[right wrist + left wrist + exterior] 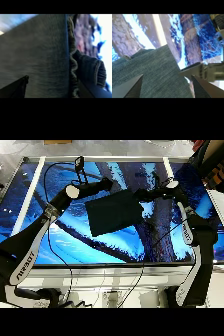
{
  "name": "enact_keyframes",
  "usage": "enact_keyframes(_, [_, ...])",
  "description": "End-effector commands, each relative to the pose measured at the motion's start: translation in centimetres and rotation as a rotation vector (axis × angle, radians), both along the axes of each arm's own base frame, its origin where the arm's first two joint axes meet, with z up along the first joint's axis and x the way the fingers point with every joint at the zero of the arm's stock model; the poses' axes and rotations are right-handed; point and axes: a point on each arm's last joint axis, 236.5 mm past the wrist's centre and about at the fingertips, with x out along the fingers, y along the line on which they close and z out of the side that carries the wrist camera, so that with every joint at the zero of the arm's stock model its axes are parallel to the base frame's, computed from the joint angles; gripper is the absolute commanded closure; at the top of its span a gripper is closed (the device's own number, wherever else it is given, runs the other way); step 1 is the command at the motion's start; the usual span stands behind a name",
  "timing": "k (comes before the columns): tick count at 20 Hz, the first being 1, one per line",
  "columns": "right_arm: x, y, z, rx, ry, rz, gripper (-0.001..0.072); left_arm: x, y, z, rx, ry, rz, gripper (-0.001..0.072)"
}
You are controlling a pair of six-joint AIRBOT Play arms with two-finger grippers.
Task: Fold the clothes and pants, and hang the long-sleeved shirts on hangers.
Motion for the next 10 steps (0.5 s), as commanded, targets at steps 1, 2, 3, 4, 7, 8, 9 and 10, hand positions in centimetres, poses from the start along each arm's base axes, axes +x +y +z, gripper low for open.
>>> enact_keyframes(1, [1.0, -0.9, -3.1, -0.297, -0.081, 0.024, 0.0029, 0.0, 0.0, -0.5, 0.004, 0.009, -0.003, 0.0028])
enact_keyframes(2, [2.1, -1.4, -3.2, -0.325, -0.09, -0.056, 0.003, 0.0, 0.0, -0.5, 0.01, 0.006, -0.003, 0.0028])
enact_keyframes(3, [3.0, -1.6, -2.9, -0.314, -0.097, -0.126, 0.0033, 0.1, 0.1, -0.6, 0.019, 0.003, -0.004, 0.0028])
enact_keyframes(4, [3.5, -1.6, -2.6, -0.286, -0.092, -0.18, 0.0056, 0.1, 0.2, -0.7, 0.028, 0.001, -0.006, 0.0028])
enact_keyframes(7, [2.7, -2.7, -3.3, -0.255, -0.015, -0.214, 0.0098, 0.1, 0.4, -0.9, 0.059, -0.011, -0.01, 0.0028])
enact_keyframes(8, [2.2, -3.1, -3.6, -0.237, 0.022, -0.217, 0.0098, 0.1, 0.4, -0.9, 0.059, -0.011, -0.01, 0.0028])
enact_keyframes(9, [1.8, -3.5, -3.8, -0.21, 0.057, -0.223, 0.0098, 0.1, 0.4, -0.9, 0.059, -0.011, -0.011, 0.0028])
enact_keyframes(10, [1.4, -3.9, -3.7, -0.166, 0.095, -0.236, 0.0097, 0.1, 0.4, -0.9, 0.059, -0.011, -0.011, 0.0028])
